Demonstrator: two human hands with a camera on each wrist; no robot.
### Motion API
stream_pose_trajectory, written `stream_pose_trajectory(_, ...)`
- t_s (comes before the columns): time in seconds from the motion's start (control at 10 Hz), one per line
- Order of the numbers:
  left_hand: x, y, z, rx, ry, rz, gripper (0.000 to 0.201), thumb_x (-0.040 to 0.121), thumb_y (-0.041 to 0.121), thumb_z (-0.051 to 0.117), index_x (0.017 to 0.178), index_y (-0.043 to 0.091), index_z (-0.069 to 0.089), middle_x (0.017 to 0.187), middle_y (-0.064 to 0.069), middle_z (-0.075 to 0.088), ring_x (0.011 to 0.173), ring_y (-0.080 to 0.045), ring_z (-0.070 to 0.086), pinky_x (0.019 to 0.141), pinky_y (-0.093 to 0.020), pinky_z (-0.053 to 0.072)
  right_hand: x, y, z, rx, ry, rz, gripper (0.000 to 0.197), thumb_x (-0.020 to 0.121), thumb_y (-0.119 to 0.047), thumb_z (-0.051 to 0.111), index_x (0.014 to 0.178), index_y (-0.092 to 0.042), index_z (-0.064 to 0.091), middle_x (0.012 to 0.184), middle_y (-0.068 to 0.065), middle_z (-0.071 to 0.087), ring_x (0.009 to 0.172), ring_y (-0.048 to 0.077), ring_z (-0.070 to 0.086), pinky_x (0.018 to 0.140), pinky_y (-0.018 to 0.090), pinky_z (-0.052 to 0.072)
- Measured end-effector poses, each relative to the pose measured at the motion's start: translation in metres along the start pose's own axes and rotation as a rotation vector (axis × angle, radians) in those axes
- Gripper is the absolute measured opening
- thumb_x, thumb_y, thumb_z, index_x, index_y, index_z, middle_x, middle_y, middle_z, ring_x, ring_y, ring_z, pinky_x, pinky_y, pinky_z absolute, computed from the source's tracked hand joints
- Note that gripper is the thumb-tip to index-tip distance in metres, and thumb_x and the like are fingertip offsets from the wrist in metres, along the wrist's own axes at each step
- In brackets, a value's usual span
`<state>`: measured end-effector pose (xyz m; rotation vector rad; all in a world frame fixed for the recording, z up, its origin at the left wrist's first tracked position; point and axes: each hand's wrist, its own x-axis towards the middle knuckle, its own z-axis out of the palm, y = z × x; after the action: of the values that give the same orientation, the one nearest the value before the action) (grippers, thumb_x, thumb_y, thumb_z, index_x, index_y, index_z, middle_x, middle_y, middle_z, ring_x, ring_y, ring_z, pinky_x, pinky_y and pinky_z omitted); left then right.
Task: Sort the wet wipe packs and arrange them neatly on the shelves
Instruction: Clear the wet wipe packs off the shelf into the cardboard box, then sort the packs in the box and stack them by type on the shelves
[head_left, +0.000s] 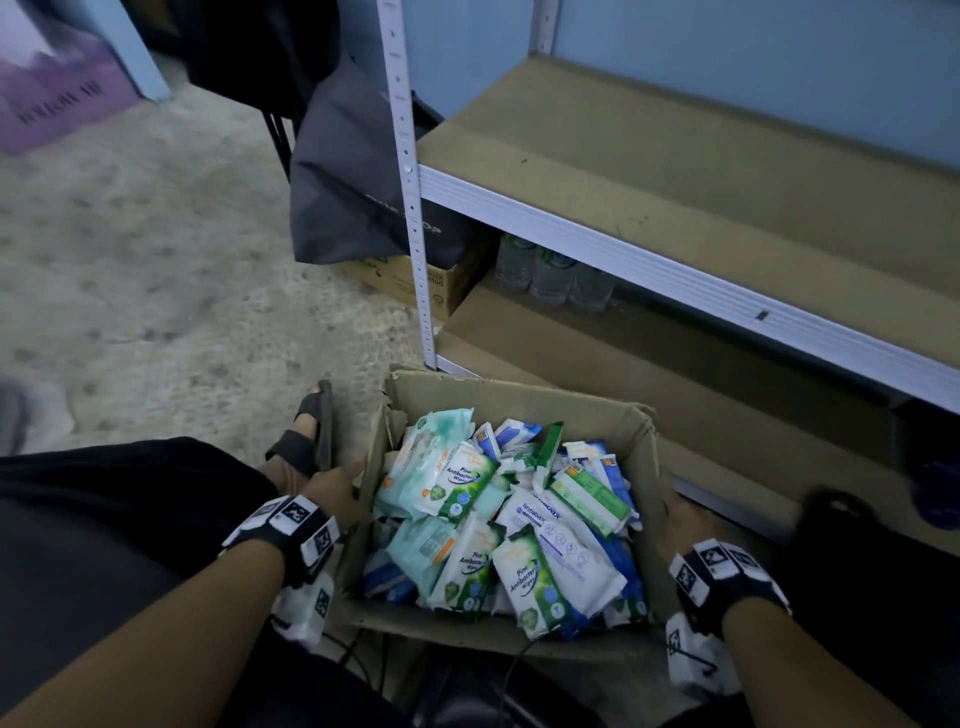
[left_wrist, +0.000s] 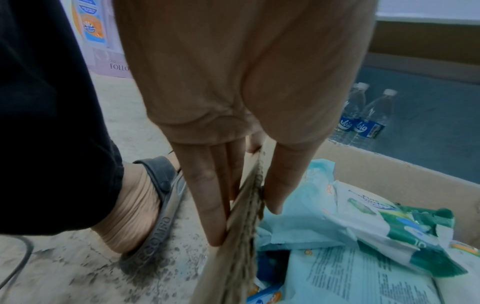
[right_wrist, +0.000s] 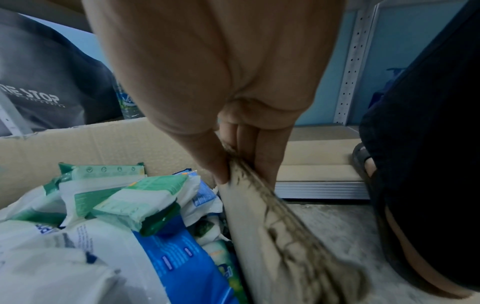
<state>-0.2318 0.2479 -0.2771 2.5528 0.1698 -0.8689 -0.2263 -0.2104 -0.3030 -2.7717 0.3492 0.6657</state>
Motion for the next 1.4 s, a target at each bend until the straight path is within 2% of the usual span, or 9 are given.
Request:
stream_pose_trajectory(0.1, 0.003, -0.003, 0.0, 0.026, -0.021, 0.018, 0.086, 0.086, 0.032, 0.067, 0.156, 0.033, 0.016, 0.111, -0.007, 0.07, 0.1, -0.024, 0.067, 0.083, -0.027, 0.051, -0.002, 0.017, 0.001, -0.018, 0.036, -0.091, 0.071, 0.089, -0.055, 0.037, 0.155, -0.035, 0.018, 0.138, 0.001, 0.055, 0.123, 0.025, 0.055, 0.107, 0.039, 0.042)
stream_pose_trajectory(0.2, 0.005, -0.003, 0.002, 0.076, 0.009, 0.035, 0.085, 0.087, 0.033, 0.066, 0.155, 0.034, 0.016, 0.111, -0.007, 0.071, 0.1, -0.026, 0.067, 0.083, -0.028, 0.052, -0.006, 0.027, 0.007, -0.064, 0.014, -0.062, 0.07, 0.096, -0.034, 0.048, 0.156, -0.032, 0.012, 0.145, 0.01, 0.05, 0.13, 0.029, 0.05, 0.111, 0.04, 0.037)
stream_pose_trajectory(0.5, 0.003, 0.002, 0.004, 0.18, 0.064, 0.11, 0.078, 0.094, 0.032, 0.057, 0.157, 0.029, 0.011, 0.124, -0.013, 0.065, 0.109, -0.032, 0.063, 0.086, -0.03, 0.048, -0.004, 0.041, 0.02, -0.001, -0.019, -0.104, 0.067, 0.1, -0.027, 0.049, 0.154, -0.033, 0.009, 0.156, 0.006, 0.032, 0.142, 0.028, 0.033, 0.119, 0.042, 0.024)
stream_pose_trajectory(0.7, -0.004, 0.001, 0.004, 0.197, 0.049, 0.093, 0.081, 0.094, 0.03, 0.057, 0.157, 0.026, 0.006, 0.121, -0.012, 0.066, 0.103, -0.03, 0.065, 0.08, -0.03, 0.049, -0.006, 0.031, 0.016, -0.07, -0.043, 0.054, 0.058, 0.102, -0.018, 0.039, 0.156, -0.022, 0.02, 0.138, 0.022, 0.052, 0.123, 0.038, 0.053, 0.104, 0.042, 0.042)
stream_pose_trajectory(0.8, -0.004, -0.002, 0.006, 0.16, 0.06, 0.083, 0.082, 0.094, 0.026, 0.057, 0.157, 0.028, 0.005, 0.11, -0.011, 0.071, 0.097, -0.025, 0.067, 0.077, -0.025, 0.048, -0.03, 0.004, -0.006, -0.107, -0.002, 0.005, 0.058, 0.1, -0.023, 0.05, 0.153, -0.015, 0.029, 0.143, 0.011, 0.049, 0.131, 0.029, 0.047, 0.11, 0.033, 0.033)
stream_pose_trajectory(0.9, -0.002, -0.001, 0.008, 0.112, 0.097, 0.059, 0.078, 0.094, 0.029, 0.057, 0.157, 0.029, 0.011, 0.11, -0.01, 0.071, 0.1, -0.028, 0.066, 0.083, -0.029, 0.051, -0.031, -0.016, -0.017, -0.145, 0.127, 0.005, 0.043, 0.091, -0.017, 0.054, 0.133, -0.007, 0.049, 0.115, 0.019, 0.064, 0.107, 0.036, 0.061, 0.09, 0.04, 0.051)
stream_pose_trajectory(1.0, 0.0, 0.011, 0.002, 0.132, 0.152, 0.034, 0.068, 0.091, 0.034, 0.057, 0.151, 0.027, 0.026, 0.113, -0.012, 0.068, 0.099, -0.033, 0.065, 0.082, -0.037, 0.054, -0.031, -0.042, -0.026, -0.137, 0.173, -0.039, 0.015, 0.085, -0.018, 0.055, 0.1, -0.015, 0.056, 0.093, 0.011, 0.066, 0.09, 0.032, 0.064, 0.072, 0.032, 0.051)
stream_pose_trajectory(1.2, 0.0, 0.045, -0.004, 0.113, 0.342, 0.155, 0.04, 0.081, 0.02, 0.061, 0.12, 0.013, 0.056, 0.107, -0.015, 0.065, 0.1, -0.036, 0.059, 0.081, -0.038, 0.051, -0.034, -0.068, 0.001, 0.088, -0.047, -0.067, 0.032, 0.089, -0.013, 0.057, 0.121, -0.018, 0.063, 0.099, 0.003, 0.071, 0.1, 0.023, 0.065, 0.079, 0.021, 0.045)
stream_pose_trajectory(1.4, 0.006, 0.078, 0.015, 0.169, 0.209, 0.128, 0.05, 0.089, 0.026, 0.06, 0.138, 0.021, 0.05, 0.13, -0.007, 0.06, 0.114, -0.03, 0.058, 0.09, -0.035, 0.048, -0.054, -0.066, 0.034, 0.101, -0.24, -0.092, 0.034, 0.086, -0.034, 0.068, 0.117, -0.02, 0.064, 0.112, 0.002, 0.069, 0.105, 0.021, 0.064, 0.09, 0.028, 0.051)
